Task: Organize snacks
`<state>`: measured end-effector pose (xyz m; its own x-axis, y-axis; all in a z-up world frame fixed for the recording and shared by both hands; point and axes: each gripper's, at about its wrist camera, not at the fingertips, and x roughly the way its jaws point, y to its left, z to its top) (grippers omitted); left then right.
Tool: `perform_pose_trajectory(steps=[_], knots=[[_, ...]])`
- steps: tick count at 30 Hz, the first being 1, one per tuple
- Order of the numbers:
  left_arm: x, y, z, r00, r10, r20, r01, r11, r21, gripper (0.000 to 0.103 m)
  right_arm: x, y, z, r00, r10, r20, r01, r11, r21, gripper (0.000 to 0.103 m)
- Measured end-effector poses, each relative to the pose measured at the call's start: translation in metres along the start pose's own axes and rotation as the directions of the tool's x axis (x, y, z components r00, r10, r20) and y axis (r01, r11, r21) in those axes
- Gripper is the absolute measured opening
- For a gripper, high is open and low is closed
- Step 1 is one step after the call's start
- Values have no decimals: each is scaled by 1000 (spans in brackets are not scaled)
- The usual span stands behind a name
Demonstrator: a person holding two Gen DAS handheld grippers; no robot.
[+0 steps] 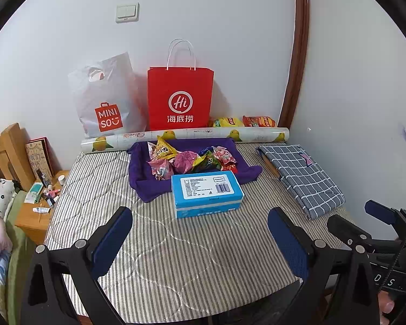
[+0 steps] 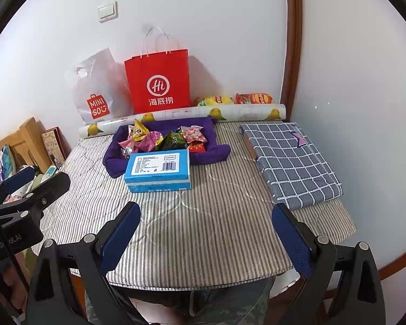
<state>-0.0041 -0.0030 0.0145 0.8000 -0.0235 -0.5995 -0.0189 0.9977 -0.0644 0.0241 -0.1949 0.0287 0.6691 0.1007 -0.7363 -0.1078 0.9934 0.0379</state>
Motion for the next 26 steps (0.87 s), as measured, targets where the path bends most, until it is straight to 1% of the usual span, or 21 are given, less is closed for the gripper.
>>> perform_pose_trajectory(steps=[15,26], knots=[[0,2,3,1000,4,3,-4,1000,-13,101,-5,4,0,1000,4,15,-4,1000,-9,97],[4,3,4,1000,5,3,-5,1000,-7,101,-5,7,-1,999,21,27,-20,1000,-15,97]])
